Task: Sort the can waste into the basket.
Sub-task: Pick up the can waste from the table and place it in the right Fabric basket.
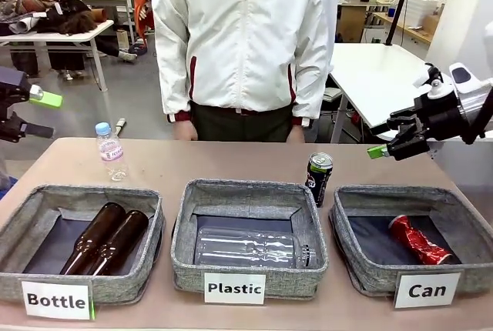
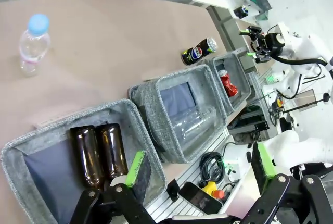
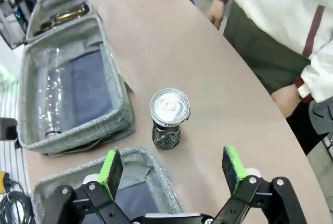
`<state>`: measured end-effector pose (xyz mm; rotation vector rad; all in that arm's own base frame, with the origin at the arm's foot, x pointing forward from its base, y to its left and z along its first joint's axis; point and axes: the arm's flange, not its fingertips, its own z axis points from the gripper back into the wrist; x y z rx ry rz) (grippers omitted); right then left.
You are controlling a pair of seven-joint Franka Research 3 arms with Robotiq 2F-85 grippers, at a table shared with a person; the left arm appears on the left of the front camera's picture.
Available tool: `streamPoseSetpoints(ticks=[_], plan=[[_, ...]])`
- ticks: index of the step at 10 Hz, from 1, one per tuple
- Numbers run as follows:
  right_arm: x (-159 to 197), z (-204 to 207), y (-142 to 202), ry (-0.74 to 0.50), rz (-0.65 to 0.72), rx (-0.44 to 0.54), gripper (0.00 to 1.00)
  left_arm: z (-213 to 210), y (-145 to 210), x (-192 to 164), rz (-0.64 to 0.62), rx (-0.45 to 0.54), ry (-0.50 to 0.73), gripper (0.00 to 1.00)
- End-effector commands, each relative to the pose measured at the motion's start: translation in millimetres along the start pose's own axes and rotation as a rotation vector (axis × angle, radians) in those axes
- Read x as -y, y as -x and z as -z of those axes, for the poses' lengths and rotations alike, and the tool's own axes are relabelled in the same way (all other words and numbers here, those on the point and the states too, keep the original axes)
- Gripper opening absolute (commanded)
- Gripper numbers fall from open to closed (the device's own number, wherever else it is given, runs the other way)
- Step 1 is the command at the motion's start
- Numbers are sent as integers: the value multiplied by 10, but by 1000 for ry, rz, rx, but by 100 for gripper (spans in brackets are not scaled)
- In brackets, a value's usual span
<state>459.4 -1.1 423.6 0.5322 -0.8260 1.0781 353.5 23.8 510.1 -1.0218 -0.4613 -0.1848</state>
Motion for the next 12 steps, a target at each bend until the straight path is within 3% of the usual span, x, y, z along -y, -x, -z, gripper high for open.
streamPoseSetpoints(ticks=[1,2,3,5,6,8,9,10,12], plan=[[-82,42,185,51,-153,-70,100,0,0,0,0,0,0,100],[-66,126,278,42,-245,-74,100,82,44,0,46,-52,-3,100],[-12,206,359,73,-253,-66,100,83,97,-74,38,-54,-17,100],[94,358,476,56,-317,-6,100,-2,261,-259,11,-22,0,100],[183,465,490,-6,-318,68,100,-2,324,-335,25,-83,40,100],[358,672,446,32,-303,70,100,69,350,-471,80,-41,-1,100],[493,759,407,13,-303,85,100,219,287,-525,120,39,6,100],[580,843,345,-28,-294,97,100,35,288,-407,32,-55,12,100],[708,974,273,-122,-318,19,100,35,288,-407,32,-55,12,100]])
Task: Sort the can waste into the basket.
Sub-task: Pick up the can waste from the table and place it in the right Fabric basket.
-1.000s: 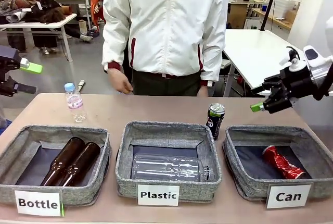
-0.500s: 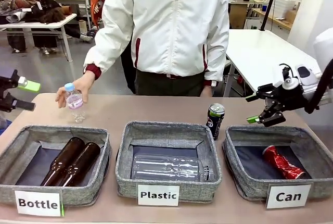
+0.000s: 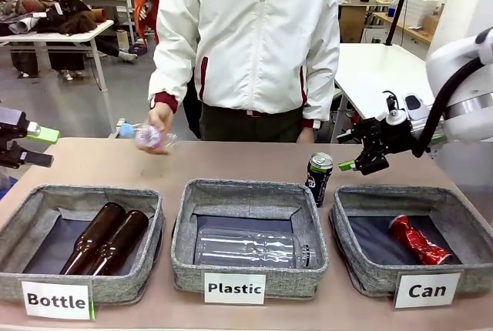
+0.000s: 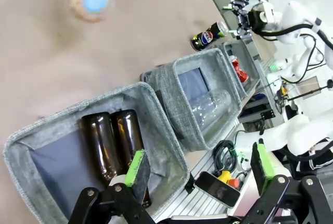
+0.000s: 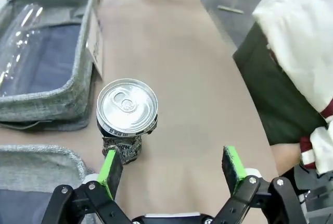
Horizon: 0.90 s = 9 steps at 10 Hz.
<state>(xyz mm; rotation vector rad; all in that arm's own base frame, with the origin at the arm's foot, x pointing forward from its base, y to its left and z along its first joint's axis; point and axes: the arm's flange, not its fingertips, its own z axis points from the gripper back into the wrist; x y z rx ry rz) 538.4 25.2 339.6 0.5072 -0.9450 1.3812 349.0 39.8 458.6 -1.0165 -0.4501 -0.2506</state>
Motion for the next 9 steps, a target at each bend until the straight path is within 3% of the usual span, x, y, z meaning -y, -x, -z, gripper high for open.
streamPoseSetpoints(ticks=[1,3,5,9], plan=[[186,27,-17,-84,-23,-88,100,-39,23,62,-17,-15,2,100],[295,142,3,-168,-70,-140,100,-39,23,62,-17,-15,2,100],[298,356,39,-266,-73,-108,100,-39,23,62,-17,-15,2,100],[378,563,239,-323,-19,-48,100,-39,23,62,-17,-15,2,100]])
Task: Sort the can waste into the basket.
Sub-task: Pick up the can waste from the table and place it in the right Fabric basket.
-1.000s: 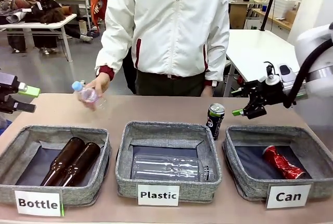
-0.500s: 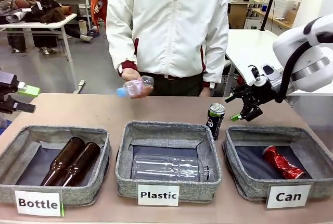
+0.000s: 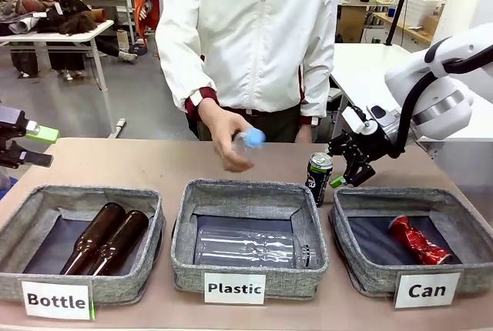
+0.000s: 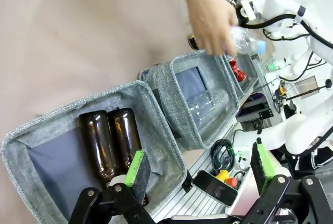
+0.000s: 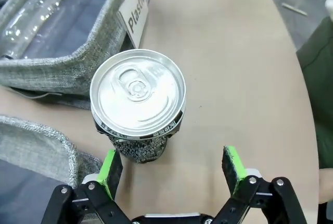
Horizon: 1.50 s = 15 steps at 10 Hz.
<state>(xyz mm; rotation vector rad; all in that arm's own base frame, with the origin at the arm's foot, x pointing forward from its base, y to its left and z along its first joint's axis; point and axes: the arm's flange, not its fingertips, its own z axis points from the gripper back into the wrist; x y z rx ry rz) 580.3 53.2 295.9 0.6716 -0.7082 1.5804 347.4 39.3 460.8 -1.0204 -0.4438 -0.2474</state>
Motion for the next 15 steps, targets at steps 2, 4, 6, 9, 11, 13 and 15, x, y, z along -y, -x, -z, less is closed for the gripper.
streamPoseSetpoints(ticks=[2,4,6,9,11,13,15], plan=[[161,46,40,-52,21,26,100,-29,19,36,-11,-12,-2,100],[257,35,58,-23,42,52,100,-29,19,36,-11,-12,-2,100],[311,54,73,-49,46,53,100,-29,19,36,-11,-12,-2,100],[345,188,58,-124,11,12,100,-29,19,36,-11,-12,-2,100],[334,187,32,-148,-29,-13,100,-29,19,36,-11,-12,-2,100],[310,197,32,-192,-56,14,100,-29,19,36,-11,-12,-2,100],[298,223,47,-231,-79,7,100,-29,19,36,-11,-12,-2,100]])
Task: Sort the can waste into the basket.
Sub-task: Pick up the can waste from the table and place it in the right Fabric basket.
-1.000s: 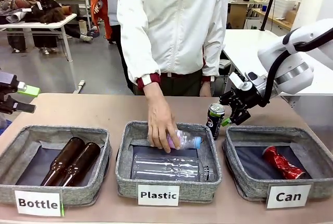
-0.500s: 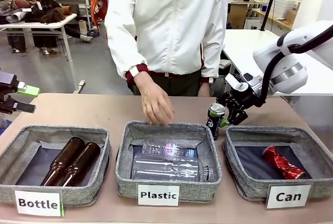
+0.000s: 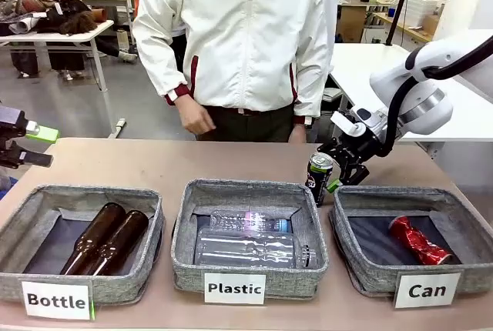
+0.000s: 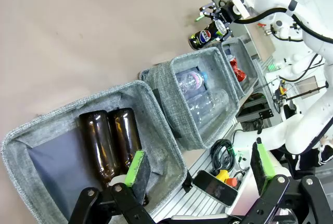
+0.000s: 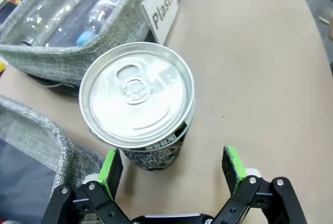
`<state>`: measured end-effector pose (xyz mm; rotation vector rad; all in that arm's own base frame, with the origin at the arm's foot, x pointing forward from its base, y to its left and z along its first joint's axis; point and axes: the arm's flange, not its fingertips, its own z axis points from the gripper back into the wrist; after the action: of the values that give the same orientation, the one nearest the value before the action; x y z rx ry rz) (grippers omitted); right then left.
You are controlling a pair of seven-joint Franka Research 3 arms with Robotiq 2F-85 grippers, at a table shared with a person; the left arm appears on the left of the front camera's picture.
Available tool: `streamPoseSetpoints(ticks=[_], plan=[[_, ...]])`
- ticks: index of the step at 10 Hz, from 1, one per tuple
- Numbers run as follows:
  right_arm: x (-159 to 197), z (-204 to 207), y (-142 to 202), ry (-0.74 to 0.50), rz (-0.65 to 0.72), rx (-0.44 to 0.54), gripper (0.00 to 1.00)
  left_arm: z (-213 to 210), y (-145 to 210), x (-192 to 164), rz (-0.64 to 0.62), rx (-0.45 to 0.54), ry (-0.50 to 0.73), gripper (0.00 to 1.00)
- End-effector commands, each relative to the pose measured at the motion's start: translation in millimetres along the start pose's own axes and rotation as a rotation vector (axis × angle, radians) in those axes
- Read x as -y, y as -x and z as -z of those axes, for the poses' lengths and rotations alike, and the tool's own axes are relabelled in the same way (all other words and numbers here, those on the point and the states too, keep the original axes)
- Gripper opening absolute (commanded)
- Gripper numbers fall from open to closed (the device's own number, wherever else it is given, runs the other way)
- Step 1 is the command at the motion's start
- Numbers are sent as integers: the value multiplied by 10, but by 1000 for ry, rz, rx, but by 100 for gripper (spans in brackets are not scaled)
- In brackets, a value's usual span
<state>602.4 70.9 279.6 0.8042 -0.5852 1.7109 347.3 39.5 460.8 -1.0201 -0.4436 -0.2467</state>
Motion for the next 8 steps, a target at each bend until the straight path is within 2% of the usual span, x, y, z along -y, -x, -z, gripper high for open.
streamPoseSetpoints(ticks=[1,8], plan=[[68,-21,6,-54,-42,-6,100,-27,19,36,-10,-12,-1,100],[139,134,-5,-99,-14,107,100,-27,19,36,-10,-12,-1,100]])
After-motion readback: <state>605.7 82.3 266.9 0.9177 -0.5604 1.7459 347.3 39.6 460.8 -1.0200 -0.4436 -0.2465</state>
